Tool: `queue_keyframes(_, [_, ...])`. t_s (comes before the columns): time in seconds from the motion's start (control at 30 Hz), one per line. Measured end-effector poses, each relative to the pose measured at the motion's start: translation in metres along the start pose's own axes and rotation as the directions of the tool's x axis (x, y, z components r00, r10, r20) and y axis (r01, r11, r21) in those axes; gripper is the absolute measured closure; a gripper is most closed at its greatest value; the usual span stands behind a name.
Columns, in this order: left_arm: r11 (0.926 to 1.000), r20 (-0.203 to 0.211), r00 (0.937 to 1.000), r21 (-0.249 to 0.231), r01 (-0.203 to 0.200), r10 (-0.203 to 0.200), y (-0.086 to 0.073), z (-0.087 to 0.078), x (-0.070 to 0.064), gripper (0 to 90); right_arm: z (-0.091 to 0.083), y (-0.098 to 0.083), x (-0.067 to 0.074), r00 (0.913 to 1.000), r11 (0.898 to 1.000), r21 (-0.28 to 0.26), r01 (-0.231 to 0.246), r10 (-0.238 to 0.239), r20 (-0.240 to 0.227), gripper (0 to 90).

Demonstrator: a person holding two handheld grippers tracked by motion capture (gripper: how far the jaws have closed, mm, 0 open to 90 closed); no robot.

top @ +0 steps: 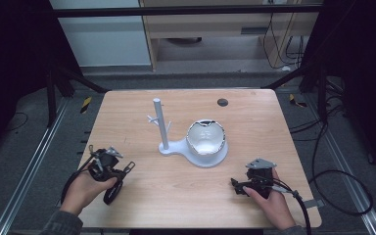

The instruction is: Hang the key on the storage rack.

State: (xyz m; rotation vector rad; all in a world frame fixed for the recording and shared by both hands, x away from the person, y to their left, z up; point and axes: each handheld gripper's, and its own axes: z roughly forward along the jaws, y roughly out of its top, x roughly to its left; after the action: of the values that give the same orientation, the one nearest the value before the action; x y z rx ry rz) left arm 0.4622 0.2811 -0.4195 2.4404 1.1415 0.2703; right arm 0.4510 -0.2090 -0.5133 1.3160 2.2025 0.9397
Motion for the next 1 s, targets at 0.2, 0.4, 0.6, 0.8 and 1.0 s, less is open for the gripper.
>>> queue_keyframes(0.2, [0.9878, 0.001, 0.9984, -0.145, 0.056, -0.057, -0.023, -0.023, 0.005, 80.5, 0.000, 0.000, 0.000, 1.0000, 1.000, 0.000, 0.002, -0.002, 0.000, 0.5])
queue_keyframes(0.4, [0.9728, -0.014, 0.9977, -0.223, 0.062, -0.067, -0.036, -0.036, 0.006, 80.6, 0.000, 0.000, 0.000, 1.0000, 1.000, 0.001, -0.003, 0.003, 0.002, 0.5])
queue_keyframes(0.6, [0.9555, -0.056, 0.9969, -0.292, 0.038, -0.056, -0.033, -0.043, 0.001, 80.7, -0.001, 0.000, 0.001, 1.0000, 1.000, 0.001, -0.006, 0.006, 0.002, 0.5])
queue_keyframes(0.8, [0.9273, -0.079, 0.9951, -0.374, 0.026, -0.059, -0.021, -0.049, -0.004, 80.7, -0.001, 0.000, 0.000, 1.0000, 1.000, 0.003, -0.002, 0.002, 0.002, 0.5])
queue_keyframes(1.0, [0.9209, -0.079, 0.9954, -0.389, 0.018, -0.053, -0.007, -0.050, -0.006, 80.6, 0.000, 0.000, 0.000, 1.0000, 1.000, 0.001, 0.002, -0.002, -0.003, 0.4])
